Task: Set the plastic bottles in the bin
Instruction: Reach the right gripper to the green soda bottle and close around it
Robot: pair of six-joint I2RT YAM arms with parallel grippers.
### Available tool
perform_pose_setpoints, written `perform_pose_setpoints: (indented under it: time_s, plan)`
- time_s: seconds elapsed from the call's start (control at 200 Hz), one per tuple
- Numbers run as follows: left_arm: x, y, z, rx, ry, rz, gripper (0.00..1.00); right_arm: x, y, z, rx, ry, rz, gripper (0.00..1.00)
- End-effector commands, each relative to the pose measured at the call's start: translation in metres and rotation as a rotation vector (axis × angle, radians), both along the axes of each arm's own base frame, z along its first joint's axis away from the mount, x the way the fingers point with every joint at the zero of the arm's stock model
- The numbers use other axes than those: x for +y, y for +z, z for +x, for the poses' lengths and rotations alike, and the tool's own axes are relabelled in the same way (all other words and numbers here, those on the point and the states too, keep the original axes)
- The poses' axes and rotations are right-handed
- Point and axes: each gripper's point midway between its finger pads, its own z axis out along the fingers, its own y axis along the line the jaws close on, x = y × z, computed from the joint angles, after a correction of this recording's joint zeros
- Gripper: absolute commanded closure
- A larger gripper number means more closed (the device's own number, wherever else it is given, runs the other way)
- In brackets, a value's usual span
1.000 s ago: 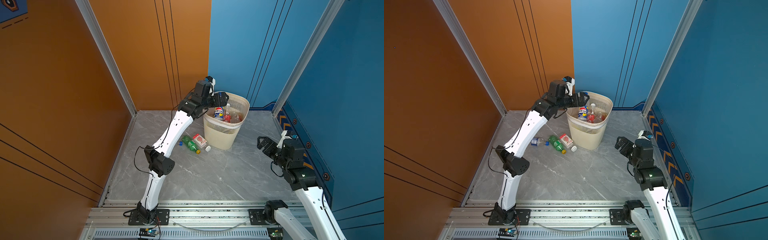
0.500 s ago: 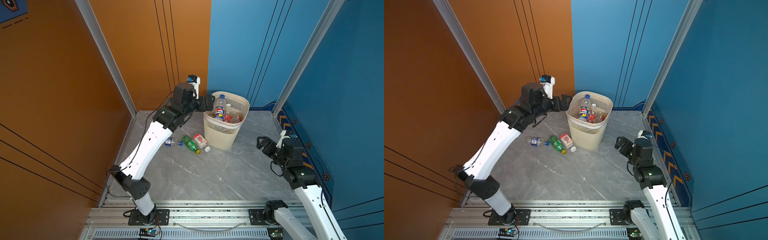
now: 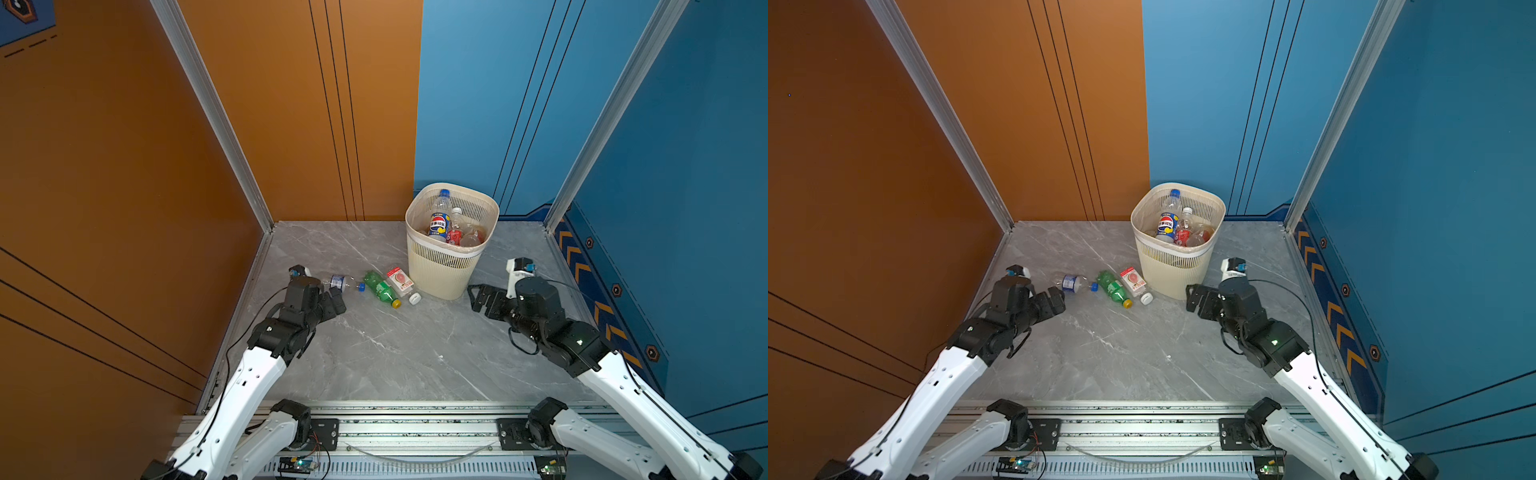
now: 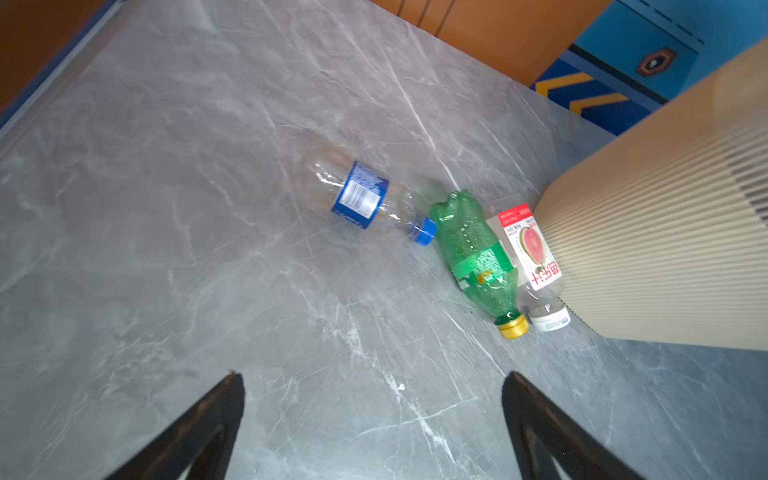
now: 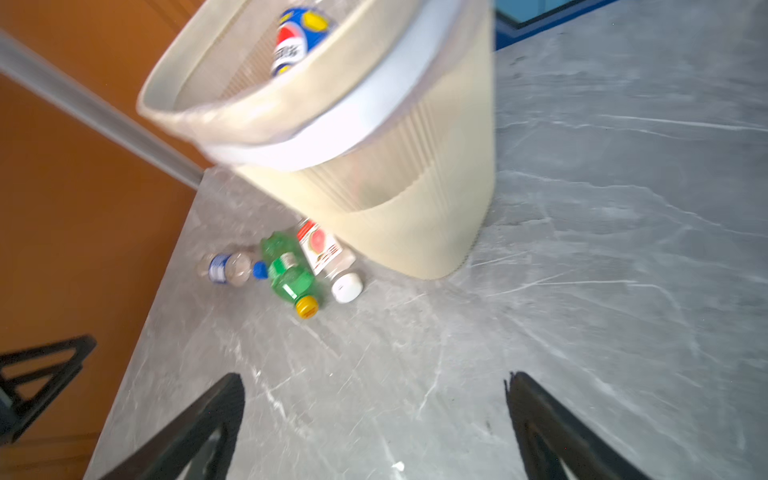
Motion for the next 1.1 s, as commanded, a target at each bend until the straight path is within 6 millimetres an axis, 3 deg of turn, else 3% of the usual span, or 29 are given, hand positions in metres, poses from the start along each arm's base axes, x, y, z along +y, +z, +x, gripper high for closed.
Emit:
perform_pose_setpoints:
  time_s: [0.0,0.245,0.4,0.756,0.886,0.921,0.941,1.091]
  plan:
    - [0.012,-0.003,-0.011,-0.007,0.068,-0.064,0.03,0.04,0.019,0.001,-0.075,0.039,-0.082,0.0]
    - [0.026,-0.017,-0.023,0.034,0.108,-0.09,0.02,0.171,-0.012,-0.003,-0.003,0.324,-0.204,0.01]
    - [0.033,-0.021,-0.03,0.03,0.125,-0.107,0.02,0.215,-0.04,0.01,0.062,0.405,-0.304,0.03]
    - [0.041,-0.033,-0.039,0.05,0.161,-0.152,0.02,0.243,-0.101,0.069,0.145,0.404,-0.449,0.08]
    - [0.042,-0.033,-0.04,0.05,0.164,-0.161,0.02,0.242,-0.123,0.089,0.171,0.388,-0.486,0.15]
    - [0.042,-0.033,-0.04,0.052,0.165,-0.161,0.02,0.244,-0.11,0.097,0.148,0.378,-0.468,0.17]
    - [0.042,-0.034,-0.04,0.051,0.164,-0.163,0.02,0.244,-0.126,0.101,0.169,0.378,-0.492,0.17]
    - [0.042,-0.036,-0.041,0.058,0.168,-0.173,0.03,0.246,-0.142,0.119,0.186,0.378,-0.518,0.17]
